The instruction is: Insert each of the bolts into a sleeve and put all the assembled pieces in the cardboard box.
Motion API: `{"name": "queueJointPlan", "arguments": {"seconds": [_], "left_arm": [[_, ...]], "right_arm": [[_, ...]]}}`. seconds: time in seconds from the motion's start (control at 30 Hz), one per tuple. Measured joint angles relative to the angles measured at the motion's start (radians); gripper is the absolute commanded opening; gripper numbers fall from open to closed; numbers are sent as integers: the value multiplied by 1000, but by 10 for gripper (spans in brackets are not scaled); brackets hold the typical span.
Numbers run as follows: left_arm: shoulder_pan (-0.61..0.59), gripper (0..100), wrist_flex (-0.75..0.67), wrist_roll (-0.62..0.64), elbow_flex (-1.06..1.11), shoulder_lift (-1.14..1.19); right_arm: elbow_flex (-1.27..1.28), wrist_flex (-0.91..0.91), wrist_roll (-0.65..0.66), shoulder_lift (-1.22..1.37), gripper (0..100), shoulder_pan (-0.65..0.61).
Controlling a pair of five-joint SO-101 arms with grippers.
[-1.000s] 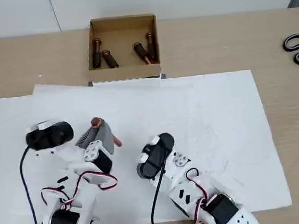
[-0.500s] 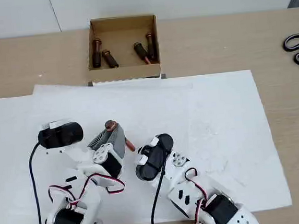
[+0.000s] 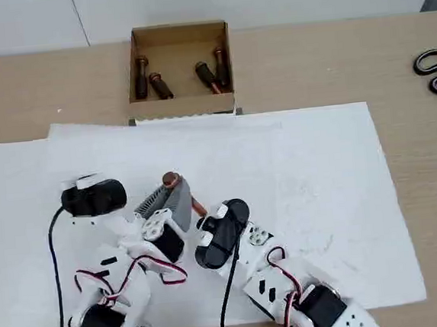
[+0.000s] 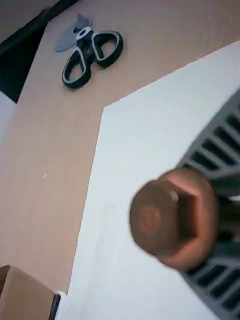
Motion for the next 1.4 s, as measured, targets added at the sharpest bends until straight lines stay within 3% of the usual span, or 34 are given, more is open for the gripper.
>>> {"name": "queueJointPlan", "arguments": {"seconds": [1.2,1.4], "left_arm": [[28,6,3,0,8,0],[75,6,25,0,54,-14]], "right_arm": [[-32,-6,20,0,3,46],[-29,-51,40,3,3,46]]}}
